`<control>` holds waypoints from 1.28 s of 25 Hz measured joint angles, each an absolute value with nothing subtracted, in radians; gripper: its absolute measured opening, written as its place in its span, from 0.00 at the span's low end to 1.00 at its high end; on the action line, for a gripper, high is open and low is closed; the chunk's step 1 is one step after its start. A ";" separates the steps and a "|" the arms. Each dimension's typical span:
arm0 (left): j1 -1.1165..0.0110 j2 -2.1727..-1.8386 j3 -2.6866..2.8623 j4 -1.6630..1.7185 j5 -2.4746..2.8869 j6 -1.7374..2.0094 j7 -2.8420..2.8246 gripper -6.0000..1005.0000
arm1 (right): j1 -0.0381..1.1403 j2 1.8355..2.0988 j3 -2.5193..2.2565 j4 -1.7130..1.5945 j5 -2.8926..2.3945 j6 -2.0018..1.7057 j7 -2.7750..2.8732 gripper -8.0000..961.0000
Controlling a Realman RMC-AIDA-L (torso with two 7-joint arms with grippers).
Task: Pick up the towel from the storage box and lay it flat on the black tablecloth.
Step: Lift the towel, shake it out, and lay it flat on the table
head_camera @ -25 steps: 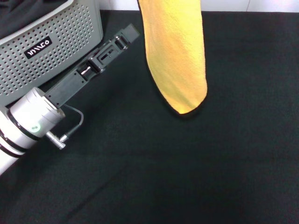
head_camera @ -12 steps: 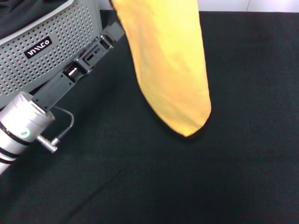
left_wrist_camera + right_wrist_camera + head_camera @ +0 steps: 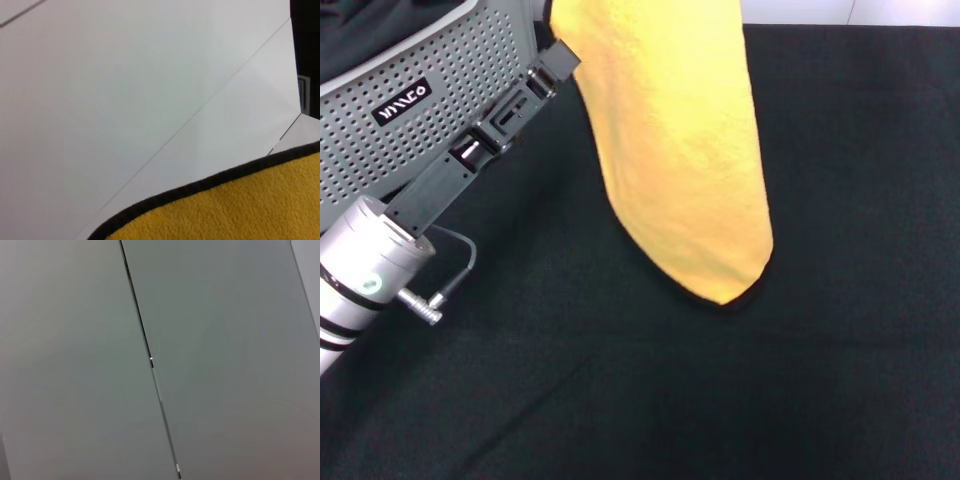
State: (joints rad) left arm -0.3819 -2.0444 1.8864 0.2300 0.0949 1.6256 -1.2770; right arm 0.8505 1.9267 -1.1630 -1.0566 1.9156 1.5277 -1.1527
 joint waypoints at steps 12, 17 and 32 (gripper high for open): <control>-0.388 -2.037 1.881 0.231 0.099 1.626 -1.276 0.87 | 0.843 1.917 -1.109 -1.075 1.918 1.625 -1.108 0.02; -0.396 -2.029 1.881 0.232 0.105 1.626 -1.258 0.87 | 0.853 1.901 -1.062 -1.089 1.913 1.697 -1.066 0.02; -0.419 -2.001 1.886 0.230 0.125 1.626 -1.115 0.87 | 0.909 1.754 -1.042 -1.141 1.933 1.777 -0.969 0.03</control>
State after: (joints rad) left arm -0.4187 -2.0009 1.8860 0.2299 0.1252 1.6259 -1.1154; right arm 0.9091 1.7541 -1.0422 -1.1411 1.9328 1.7765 -0.9688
